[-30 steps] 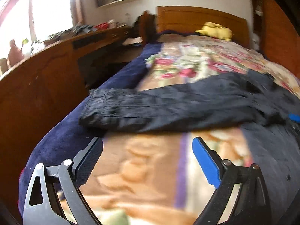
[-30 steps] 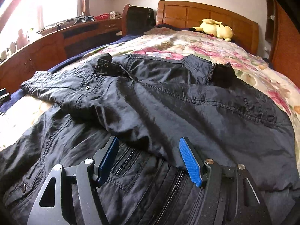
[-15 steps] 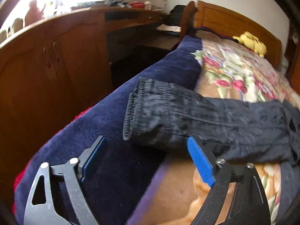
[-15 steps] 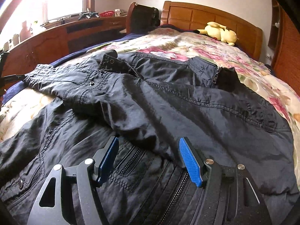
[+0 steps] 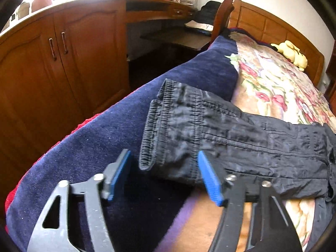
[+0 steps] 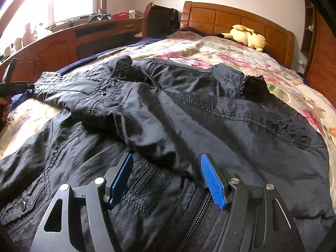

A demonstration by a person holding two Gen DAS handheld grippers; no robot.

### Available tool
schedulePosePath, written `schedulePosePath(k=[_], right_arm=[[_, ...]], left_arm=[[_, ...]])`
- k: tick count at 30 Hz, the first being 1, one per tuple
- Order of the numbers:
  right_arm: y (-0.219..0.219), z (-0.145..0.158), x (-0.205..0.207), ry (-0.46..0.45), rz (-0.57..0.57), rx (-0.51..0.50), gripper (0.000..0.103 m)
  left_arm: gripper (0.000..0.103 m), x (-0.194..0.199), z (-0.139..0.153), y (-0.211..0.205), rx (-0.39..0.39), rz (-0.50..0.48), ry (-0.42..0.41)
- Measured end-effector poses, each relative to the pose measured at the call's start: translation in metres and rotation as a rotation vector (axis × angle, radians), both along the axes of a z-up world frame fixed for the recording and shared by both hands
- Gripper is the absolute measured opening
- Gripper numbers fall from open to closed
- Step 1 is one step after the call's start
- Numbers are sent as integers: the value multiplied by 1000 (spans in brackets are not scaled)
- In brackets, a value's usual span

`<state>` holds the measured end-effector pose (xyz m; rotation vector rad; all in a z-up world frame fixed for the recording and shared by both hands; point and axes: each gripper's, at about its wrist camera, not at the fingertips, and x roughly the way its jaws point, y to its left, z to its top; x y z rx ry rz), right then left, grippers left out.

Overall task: Fold large clothes
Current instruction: 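Reach the left gripper to the other sleeve cuff and grasp it, then lift the held sleeve and fold it across the jacket front with the left gripper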

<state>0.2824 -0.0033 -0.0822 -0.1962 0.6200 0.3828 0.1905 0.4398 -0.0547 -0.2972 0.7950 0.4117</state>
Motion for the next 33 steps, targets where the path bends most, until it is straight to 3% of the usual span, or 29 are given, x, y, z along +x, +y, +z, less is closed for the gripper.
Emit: schedulePosePath(k=[2,4,10,18,21,24,30,33], right_arm=[[0,0,0,-2,1,0,69],[-1,0,0,0,1,10,69],[-10,7,-5,-4,2,56,69],[-41,35,-46,-4,-9,44,69],[-68,47,-72,-31,-47,58,71],[-100,53,-98,-48,-98,95,88],[-129,49,-122,-54,-158,74,89],[-136,48,-120,-38,-154,119,89]], left_arm=[[31,2,0,-2,-26,-30,1],[13,3,2,-9,-50,-56,8],[11,-5,47,-51,33,-115,-66],[11,-18,123,-159,119,-288,-175],[11,-18,137,-205,137,-368,-202],[11,-19,148,-254,154,-451,-223],[10,-20,163,-332,152,-571,-235],[10,-21,167,-368,150,-622,-231]])
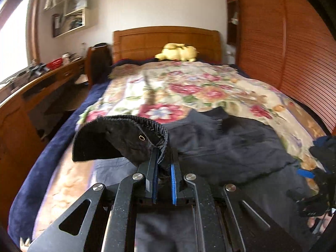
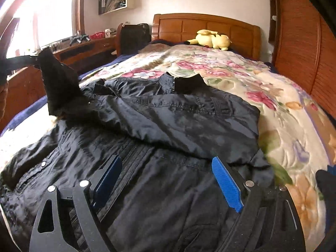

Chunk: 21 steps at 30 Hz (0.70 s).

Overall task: Fold large clothes
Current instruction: 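Lift the held sleeve and fold it across the jacket front with the left gripper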

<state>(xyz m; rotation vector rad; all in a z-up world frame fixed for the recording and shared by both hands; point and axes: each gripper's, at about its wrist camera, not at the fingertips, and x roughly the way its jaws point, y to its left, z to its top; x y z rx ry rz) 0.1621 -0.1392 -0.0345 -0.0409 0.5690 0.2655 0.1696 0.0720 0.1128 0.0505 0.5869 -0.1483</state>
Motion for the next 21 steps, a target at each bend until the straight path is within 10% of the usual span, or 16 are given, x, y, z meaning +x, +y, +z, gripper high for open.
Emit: schedulePosePath(k=[16,21], right_arm=[[-48,10,-6,4,-54,130,89],[-52,11,-8,4,-72,135,89]], left_arm=[[10,-29,31,-125,32,-212,-25],[34,-38,25,-124,7,-248,7]])
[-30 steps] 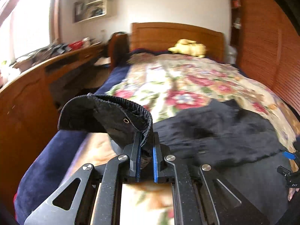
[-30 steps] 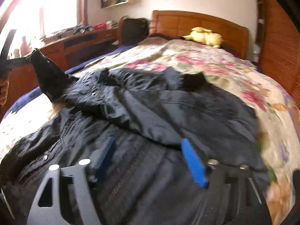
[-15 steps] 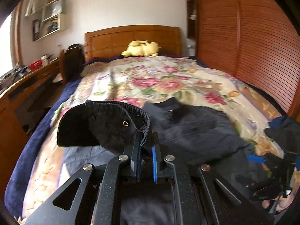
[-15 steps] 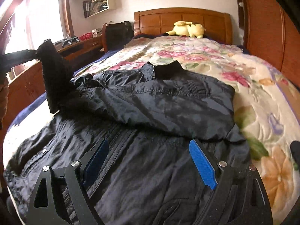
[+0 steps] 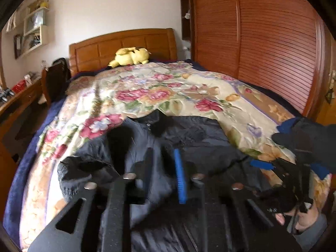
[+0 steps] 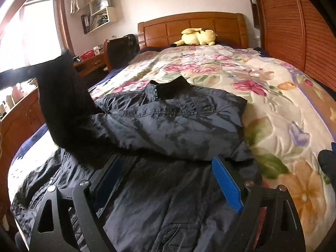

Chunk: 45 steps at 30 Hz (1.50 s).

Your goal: Fold large clothes

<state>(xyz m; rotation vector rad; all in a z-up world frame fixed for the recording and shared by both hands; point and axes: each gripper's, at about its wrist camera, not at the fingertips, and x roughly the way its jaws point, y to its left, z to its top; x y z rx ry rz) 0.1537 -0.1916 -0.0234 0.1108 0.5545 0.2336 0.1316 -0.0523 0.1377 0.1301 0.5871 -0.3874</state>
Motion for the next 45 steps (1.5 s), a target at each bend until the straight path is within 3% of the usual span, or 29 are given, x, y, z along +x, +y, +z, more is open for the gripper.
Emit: schedulePosePath(k=[1,4,8,11,18,31,35,45], right_arm=[[1,0,0,1,-2,1,89],[0,2,-1,1,10,21,89],[4,1,-3,-7,2,9,89],[8,-1,-2,-5,14,5,89],[20,-8,5,3,34,-33,89],[35,-21,16,23,41,-95,89],[39,-24,16,25,44,-112,89],[44,-26,16,21,71,-142,89]], left_arm=[[40,-1,-1,1,-3,0,0],[46,-7,-9,6,9,-1,-12],[67,-16,-22,21,19,21,-28],[77,-23,-35,34,15,40,-31],[77,-39,-69,59,47,92,-37],[82,-59,-111,98,-67,202,1],[83,-65,-123,107,-54,218,11],[83,-81,-125,142,-40,268,3]])
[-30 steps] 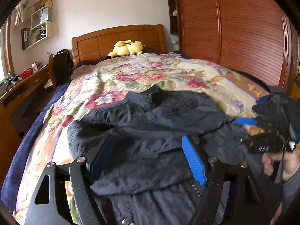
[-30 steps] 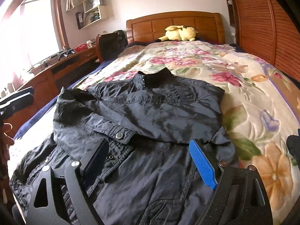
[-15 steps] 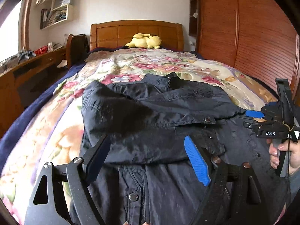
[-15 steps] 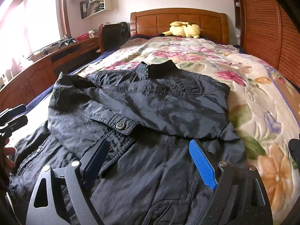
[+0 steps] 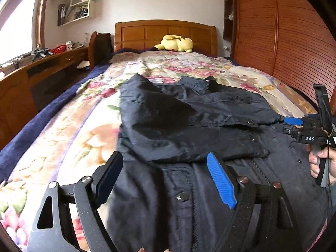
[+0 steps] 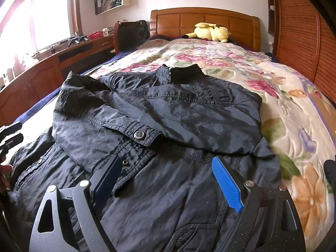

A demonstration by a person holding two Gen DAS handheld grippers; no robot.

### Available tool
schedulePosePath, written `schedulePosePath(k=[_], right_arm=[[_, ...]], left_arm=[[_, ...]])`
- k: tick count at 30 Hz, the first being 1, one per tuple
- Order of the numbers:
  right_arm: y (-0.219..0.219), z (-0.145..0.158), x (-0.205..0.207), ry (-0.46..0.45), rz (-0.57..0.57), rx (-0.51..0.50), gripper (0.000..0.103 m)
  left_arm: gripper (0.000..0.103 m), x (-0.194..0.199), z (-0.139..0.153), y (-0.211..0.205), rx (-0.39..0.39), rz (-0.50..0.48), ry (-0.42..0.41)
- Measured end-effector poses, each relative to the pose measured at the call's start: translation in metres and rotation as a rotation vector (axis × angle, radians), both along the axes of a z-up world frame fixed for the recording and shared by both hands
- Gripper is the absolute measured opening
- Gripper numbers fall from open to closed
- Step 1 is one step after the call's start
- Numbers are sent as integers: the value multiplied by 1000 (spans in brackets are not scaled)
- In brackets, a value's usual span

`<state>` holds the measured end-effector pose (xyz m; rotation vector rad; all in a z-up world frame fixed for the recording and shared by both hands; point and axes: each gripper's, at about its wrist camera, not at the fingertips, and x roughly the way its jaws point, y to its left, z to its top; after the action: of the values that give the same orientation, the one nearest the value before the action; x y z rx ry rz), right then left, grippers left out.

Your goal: Fold large clothes

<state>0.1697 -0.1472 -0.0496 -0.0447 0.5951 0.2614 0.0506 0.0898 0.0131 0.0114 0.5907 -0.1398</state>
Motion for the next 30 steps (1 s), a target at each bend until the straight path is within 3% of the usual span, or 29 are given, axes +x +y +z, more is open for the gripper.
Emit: schedulePosePath(k=[9,20,22,26,29,30], right_arm=[[17,5,8,33,61,-5,89],[43,-16,95,211,82,-118,88],[42,-23,103,249,104,-93,81],[42,-31,104,278,160,-30,78],[40,-32,103,273,164,-19,67],[40,-31,101,269,172,-17,55]], left_arm=[[83,-5,-1,20,17,-2,-11],[83,-5,-5,23,-6,-39,-3],[83,-5,-6,23,-9,-37,2],[83,-5,-7,25,-18,-40,8],[83,-5,-7,24,-13,-39,8],[83,-5,-7,24,-9,-39,7]])
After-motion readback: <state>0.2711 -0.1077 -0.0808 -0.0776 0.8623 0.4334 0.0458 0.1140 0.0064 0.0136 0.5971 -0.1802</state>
